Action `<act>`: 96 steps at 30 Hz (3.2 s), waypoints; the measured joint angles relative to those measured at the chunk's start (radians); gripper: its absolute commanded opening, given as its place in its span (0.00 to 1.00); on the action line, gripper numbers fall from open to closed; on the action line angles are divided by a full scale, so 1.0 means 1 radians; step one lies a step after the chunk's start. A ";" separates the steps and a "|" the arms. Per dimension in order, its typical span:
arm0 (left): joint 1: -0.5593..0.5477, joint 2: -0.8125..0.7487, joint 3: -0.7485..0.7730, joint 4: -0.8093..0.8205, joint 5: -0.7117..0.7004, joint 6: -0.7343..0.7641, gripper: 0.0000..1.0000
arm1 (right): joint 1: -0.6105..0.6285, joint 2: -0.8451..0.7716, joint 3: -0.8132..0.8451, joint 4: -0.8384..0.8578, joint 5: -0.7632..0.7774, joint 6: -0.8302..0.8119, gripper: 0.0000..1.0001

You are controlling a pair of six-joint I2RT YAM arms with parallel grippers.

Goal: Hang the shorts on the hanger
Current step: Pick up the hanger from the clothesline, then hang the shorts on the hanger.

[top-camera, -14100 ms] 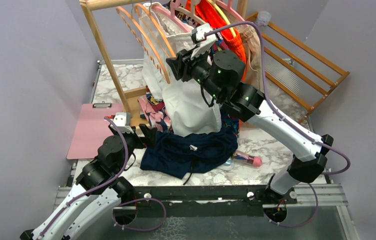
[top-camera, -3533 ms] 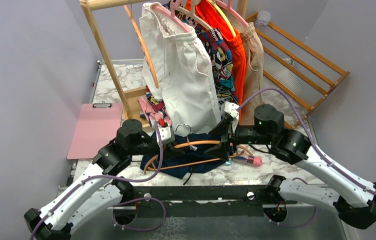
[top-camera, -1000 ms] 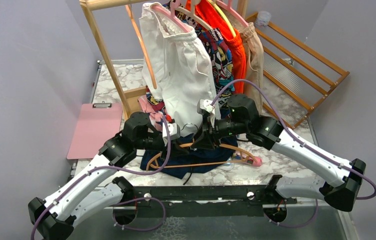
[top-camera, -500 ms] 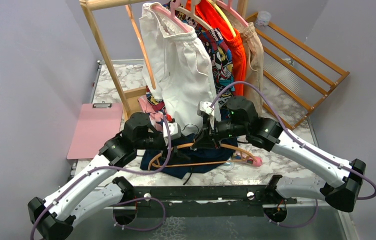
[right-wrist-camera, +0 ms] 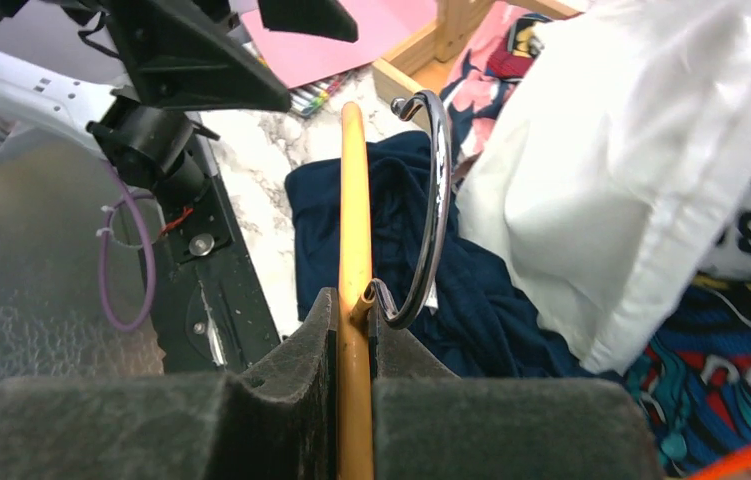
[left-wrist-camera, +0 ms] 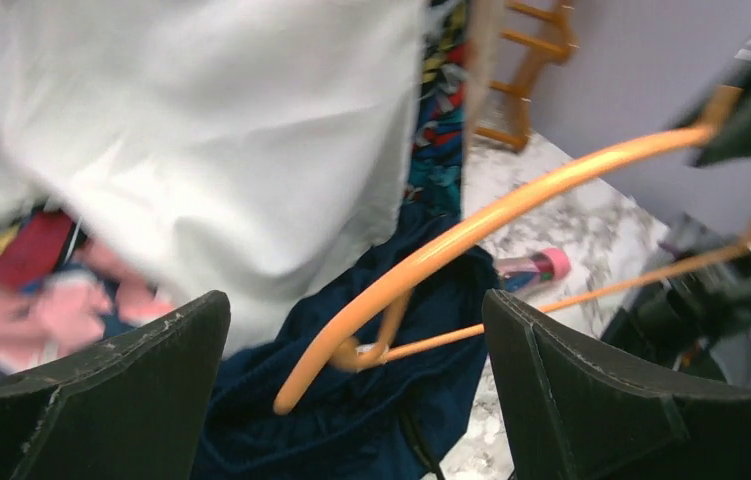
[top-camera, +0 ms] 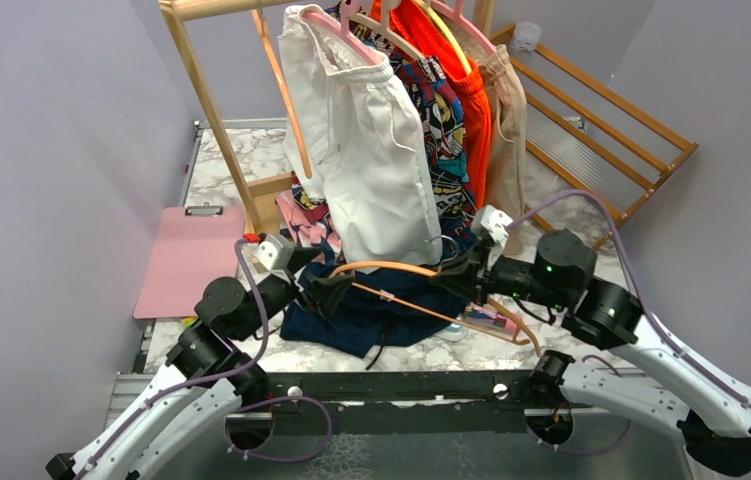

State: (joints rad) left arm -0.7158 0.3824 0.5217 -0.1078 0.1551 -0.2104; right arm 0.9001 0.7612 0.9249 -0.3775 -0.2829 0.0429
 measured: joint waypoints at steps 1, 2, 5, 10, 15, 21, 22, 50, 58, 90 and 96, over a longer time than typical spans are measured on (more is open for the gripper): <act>0.000 -0.014 -0.018 -0.005 -0.043 -0.036 0.99 | 0.000 -0.032 -0.011 -0.011 0.018 0.010 0.01; 0.000 -0.026 -0.034 -0.022 -0.096 -0.083 0.99 | 0.000 -0.060 -0.023 -0.022 0.036 0.014 0.01; 0.000 -0.023 -0.052 -0.102 -0.254 -0.227 0.99 | 0.000 -0.123 -0.051 -0.068 0.084 0.034 0.01; 0.000 0.073 -0.009 -0.252 -0.436 -0.396 0.99 | 0.000 -0.160 -0.075 -0.109 0.150 0.047 0.01; 0.000 0.253 0.088 -0.358 -0.487 -0.448 0.99 | 0.000 -0.186 -0.102 -0.120 0.209 0.057 0.01; 0.000 0.443 0.134 -0.452 -0.479 -0.464 0.90 | 0.000 -0.204 -0.107 -0.130 0.234 0.063 0.01; 0.000 0.454 0.134 -0.468 -0.477 -0.470 0.85 | 0.000 -0.206 -0.107 -0.134 0.235 0.064 0.01; 0.000 0.603 0.116 -0.436 -0.472 -0.502 0.46 | 0.000 -0.209 -0.129 -0.139 0.149 0.098 0.01; 0.001 0.665 0.116 -0.402 -0.439 -0.472 0.42 | 0.000 -0.195 -0.130 -0.136 0.116 0.098 0.01; 0.002 0.558 0.205 -0.439 -0.307 -0.401 0.00 | -0.001 -0.005 -0.203 0.063 0.053 0.045 0.01; 0.002 0.544 0.230 -0.450 -0.237 -0.397 0.00 | -0.001 0.010 -0.257 0.182 0.075 0.045 0.01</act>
State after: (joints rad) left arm -0.7143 0.9264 0.7517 -0.5575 -0.0814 -0.6075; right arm 0.8993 0.7715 0.6674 -0.1955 -0.2077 0.0875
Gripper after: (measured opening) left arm 0.018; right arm 0.084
